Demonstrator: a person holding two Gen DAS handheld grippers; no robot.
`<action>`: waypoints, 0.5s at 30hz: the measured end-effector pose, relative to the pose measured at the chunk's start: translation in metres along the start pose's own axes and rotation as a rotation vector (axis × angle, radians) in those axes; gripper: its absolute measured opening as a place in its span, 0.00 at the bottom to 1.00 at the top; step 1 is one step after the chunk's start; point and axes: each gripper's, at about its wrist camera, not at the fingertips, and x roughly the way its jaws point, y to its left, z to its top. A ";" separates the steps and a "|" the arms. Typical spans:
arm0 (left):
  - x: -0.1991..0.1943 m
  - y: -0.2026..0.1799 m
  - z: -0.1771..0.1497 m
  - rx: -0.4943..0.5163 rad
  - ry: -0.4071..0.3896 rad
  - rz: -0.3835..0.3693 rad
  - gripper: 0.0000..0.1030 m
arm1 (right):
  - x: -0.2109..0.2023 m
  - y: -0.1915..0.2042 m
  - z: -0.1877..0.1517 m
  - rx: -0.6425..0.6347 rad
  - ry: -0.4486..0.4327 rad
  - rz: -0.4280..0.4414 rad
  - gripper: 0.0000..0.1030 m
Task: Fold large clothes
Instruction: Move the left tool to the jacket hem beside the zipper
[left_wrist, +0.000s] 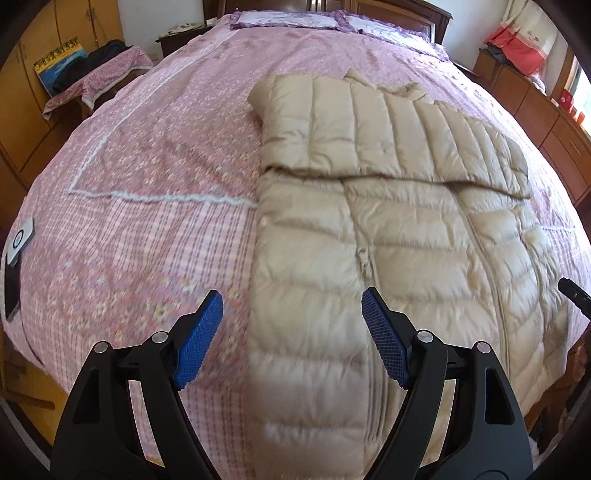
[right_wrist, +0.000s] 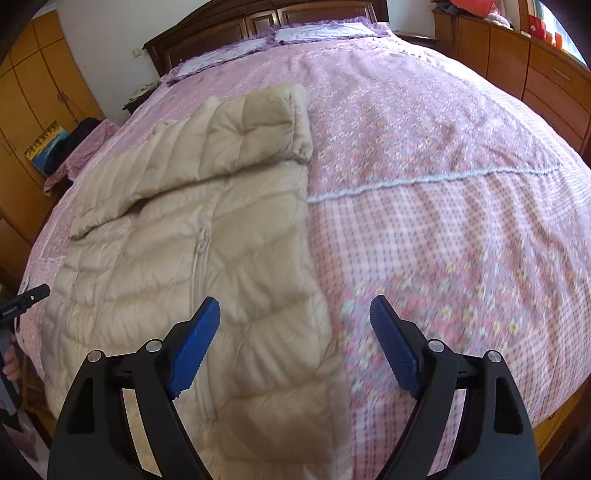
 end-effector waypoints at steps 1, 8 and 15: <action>-0.001 0.002 -0.004 -0.003 0.006 0.003 0.75 | -0.001 0.001 -0.002 -0.002 0.003 -0.001 0.79; -0.005 0.016 -0.022 -0.046 0.035 0.026 0.75 | 0.000 0.001 -0.017 0.003 0.072 0.008 0.79; 0.001 0.023 -0.038 -0.075 0.075 0.031 0.75 | 0.003 -0.002 -0.034 -0.020 0.104 -0.006 0.79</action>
